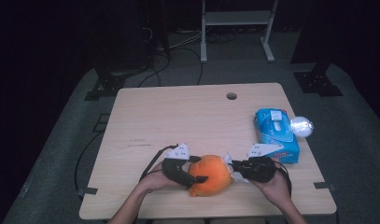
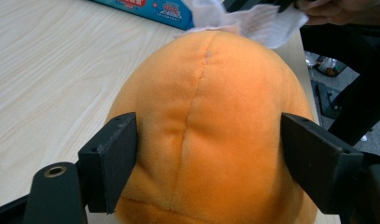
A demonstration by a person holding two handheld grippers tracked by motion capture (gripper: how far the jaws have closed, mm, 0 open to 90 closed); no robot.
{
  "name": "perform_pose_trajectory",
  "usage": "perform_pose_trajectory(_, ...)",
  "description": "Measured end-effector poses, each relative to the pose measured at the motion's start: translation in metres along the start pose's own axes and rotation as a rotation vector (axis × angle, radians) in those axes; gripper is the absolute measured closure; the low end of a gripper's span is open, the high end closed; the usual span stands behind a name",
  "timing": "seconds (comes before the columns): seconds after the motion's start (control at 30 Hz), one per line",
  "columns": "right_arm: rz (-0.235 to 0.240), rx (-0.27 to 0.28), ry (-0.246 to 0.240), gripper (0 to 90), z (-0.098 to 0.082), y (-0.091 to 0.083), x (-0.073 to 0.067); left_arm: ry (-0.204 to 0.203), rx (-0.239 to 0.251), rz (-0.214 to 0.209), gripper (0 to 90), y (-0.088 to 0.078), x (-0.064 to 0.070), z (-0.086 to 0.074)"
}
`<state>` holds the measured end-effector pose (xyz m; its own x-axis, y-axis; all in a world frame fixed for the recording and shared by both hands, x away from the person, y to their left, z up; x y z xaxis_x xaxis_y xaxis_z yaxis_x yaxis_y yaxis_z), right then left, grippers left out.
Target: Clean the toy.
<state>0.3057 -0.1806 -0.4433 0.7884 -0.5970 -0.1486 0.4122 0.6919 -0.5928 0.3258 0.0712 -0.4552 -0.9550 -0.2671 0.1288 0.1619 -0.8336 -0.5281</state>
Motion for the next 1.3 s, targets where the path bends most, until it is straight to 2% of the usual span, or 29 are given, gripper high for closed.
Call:
perform_pose_trajectory(0.03,-0.022,-0.014,0.002,80.9,-0.002,0.0,0.002,0.001,0.001,-0.003,20.9,0.0,0.0,0.0)
perform_pose_trajectory(0.07,-0.024,-0.014,0.005,81.0,-0.002,0.0,0.002,-0.003,0.001,-0.005,20.9,0.0,-0.001,0.0)
perform_pose_trajectory(0.17,-0.001,0.045,0.002,81.0,0.006,-0.004,-0.004,-0.01,0.005,-0.01,20.9,0.0,-0.001,-0.001)
perform_pose_trajectory(0.23,0.011,0.062,-0.008,80.9,0.011,-0.005,-0.008,-0.007,0.004,-0.011,20.9,0.0,-0.001,-0.001)
perform_pose_trajectory(0.3,0.017,0.049,-0.013,80.9,0.01,-0.003,-0.009,-0.007,0.004,-0.01,20.9,0.0,-0.001,-0.001)
perform_pose_trajectory(0.37,0.03,0.032,0.008,80.9,0.005,-0.001,-0.004,-0.004,0.004,-0.006,20.9,0.001,-0.001,0.0)
perform_pose_trajectory(0.43,0.008,-0.002,0.016,80.9,0.0,-0.001,0.001,-0.004,0.0,-0.006,20.8,0.002,0.0,0.001)
perform_pose_trajectory(0.5,0.008,0.01,0.026,80.9,0.001,-0.004,0.003,0.01,-0.004,-0.008,20.7,0.003,0.002,0.002)
perform_pose_trajectory(0.63,0.023,0.1,0.002,80.3,0.018,-0.012,-0.008,0.041,-0.019,-0.013,20.6,0.008,0.009,0.004)
perform_pose_trajectory(0.7,0.039,0.104,-0.007,80.2,0.021,-0.01,-0.012,0.063,-0.028,-0.016,20.1,0.009,0.013,0.005)
perform_pose_trajectory(0.8,0.072,0.062,-0.012,80.3,0.014,0.001,-0.015,0.082,-0.046,-0.035,18.3,0.008,0.016,0.007)
perform_pose_trajectory(0.87,0.087,0.044,-0.004,80.5,0.009,0.004,-0.017,0.081,-0.039,-0.053,15.1,0.004,0.016,0.011)
perform_pose_trajectory(0.93,0.079,0.029,-0.018,80.5,0.007,0.003,-0.017,0.066,-0.034,-0.034,12.5,-0.002,0.012,0.014)
perform_pose_trajectory(1.0,0.078,0.013,-0.023,80.6,0.005,0.001,-0.016,0.041,-0.054,-0.009,10.4,-0.003,0.007,0.011)
perform_pose_trajectory(1.03,0.09,0.007,-0.015,80.5,0.005,0.0,-0.014,0.01,-0.072,-0.025,10.0,0.001,0.004,0.006)
perform_pose_trajectory(1.07,0.102,0.009,-0.011,80.5,0.006,-0.001,-0.013,0.0,-0.08,-0.032,10.1,0.004,0.004,0.002)
perform_pose_trajectory(1.17,0.076,0.043,-0.032,80.5,0.014,-0.006,-0.017,0.027,-0.087,-0.022,13.7,0.007,0.007,0.003)
perform_pose_trajectory(1.3,0.087,0.095,-0.069,80.3,0.025,-0.008,-0.028,0.087,-0.088,-0.005,15.6,0.011,0.018,0.01)
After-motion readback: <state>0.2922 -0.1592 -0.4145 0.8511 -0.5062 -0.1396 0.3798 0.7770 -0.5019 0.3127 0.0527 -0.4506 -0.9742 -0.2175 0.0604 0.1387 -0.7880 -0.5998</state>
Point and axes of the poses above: each handheld gripper's, and its own axes: y roughly forward along the jaws, z roughly out of its top, x roughly to its right, the point moved 3 cm from there along y, roughly forward along the jaws, and after that the axes turned 1 degree about z, right-handed, at the moved point
